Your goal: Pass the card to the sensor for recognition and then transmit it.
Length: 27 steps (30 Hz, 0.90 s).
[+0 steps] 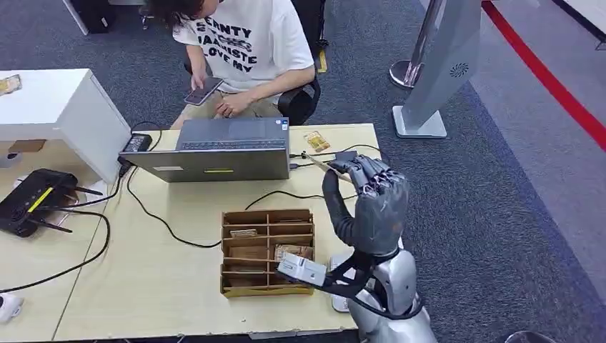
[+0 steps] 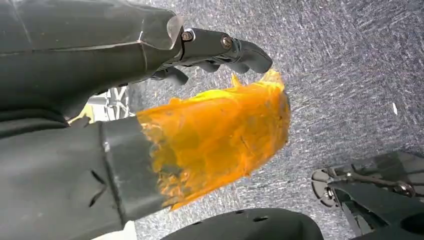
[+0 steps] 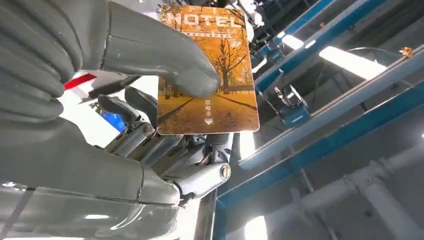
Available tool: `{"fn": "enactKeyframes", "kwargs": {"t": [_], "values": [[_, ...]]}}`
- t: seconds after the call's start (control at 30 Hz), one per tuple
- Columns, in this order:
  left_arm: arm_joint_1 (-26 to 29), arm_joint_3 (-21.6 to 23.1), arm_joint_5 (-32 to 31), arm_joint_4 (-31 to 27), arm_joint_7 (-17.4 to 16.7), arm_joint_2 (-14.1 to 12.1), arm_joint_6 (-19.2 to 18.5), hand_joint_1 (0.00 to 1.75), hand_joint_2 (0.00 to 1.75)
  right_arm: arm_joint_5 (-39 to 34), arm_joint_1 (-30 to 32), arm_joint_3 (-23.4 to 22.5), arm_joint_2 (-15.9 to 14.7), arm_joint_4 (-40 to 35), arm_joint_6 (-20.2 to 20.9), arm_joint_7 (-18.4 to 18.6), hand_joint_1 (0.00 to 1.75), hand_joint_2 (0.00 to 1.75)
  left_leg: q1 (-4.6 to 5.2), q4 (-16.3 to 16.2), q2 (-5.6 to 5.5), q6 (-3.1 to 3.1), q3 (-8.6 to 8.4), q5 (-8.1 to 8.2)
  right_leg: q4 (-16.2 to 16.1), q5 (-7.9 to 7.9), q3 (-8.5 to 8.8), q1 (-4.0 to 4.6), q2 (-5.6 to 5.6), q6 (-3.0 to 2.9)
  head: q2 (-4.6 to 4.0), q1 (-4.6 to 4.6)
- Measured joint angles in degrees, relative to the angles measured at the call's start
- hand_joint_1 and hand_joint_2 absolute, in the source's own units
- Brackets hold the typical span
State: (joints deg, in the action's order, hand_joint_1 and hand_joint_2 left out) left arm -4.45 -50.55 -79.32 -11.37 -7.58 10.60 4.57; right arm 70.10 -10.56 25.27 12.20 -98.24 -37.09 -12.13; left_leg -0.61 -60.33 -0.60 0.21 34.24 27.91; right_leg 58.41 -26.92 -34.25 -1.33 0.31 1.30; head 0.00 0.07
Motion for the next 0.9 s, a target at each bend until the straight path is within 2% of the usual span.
{"fn": "enactKeyframes", "kwargs": {"t": [0.1, 0.3, 0.4, 0.63, 0.9], "values": [[-0.35, 0.65, -0.54, 0.00, -0.26, -0.04, -0.37, 0.00, 0.00, 0.87, -3.61, 1.24, -0.33, 2.55, 0.00, 2.59, 1.75, 1.75, 0.00, 0.00, -0.01, -0.01, -0.01, -0.01, 0.00, 0.00, 0.00, 0.00, -0.01, 0.00, 0.00, 0.00], [-0.75, 1.07, -0.76, 0.00, -0.37, -0.11, -0.61, 0.00, 0.00, 1.27, -6.44, 2.36, -0.76, 4.87, 0.00, 3.32, 1.75, 1.75, 0.00, 0.00, -0.01, -0.01, 0.01, 0.00, 0.01, 0.00, -0.01, 0.00, -0.01, 0.00, 0.00, 0.00], [-0.84, 1.71, -1.55, 0.00, -0.59, -0.17, -0.92, 0.00, 0.00, 2.51, -8.68, 3.34, -1.16, 6.73, 0.11, 5.77, 1.75, 1.75, 0.00, 0.00, -0.01, -0.01, 0.03, 0.00, 0.01, 0.00, -0.02, 0.00, 0.01, 0.00, 0.00, 0.00], [-2.09, 4.52, -4.06, 0.00, -1.57, -0.31, -2.56, 0.00, 0.00, 8.08, -19.09, 6.90, -1.95, 19.13, 0.96, 11.34, 1.75, 1.75, 0.00, 0.00, 0.00, -0.03, 0.01, -0.12, 0.02, 0.12, -0.01, 0.00, 0.01, -0.01, 0.00, 0.00], [-3.15, 7.34, -5.83, -0.02, -2.45, -0.37, -3.91, 0.00, 0.00, 13.17, -28.83, 8.41, -2.10, 33.34, 1.16, 14.92, 1.75, 1.75, 0.00, 0.00, -0.01, 0.01, 0.02, -0.17, 0.02, 0.15, -0.02, 0.00, 0.01, 0.01, 0.00, -0.02]]}}
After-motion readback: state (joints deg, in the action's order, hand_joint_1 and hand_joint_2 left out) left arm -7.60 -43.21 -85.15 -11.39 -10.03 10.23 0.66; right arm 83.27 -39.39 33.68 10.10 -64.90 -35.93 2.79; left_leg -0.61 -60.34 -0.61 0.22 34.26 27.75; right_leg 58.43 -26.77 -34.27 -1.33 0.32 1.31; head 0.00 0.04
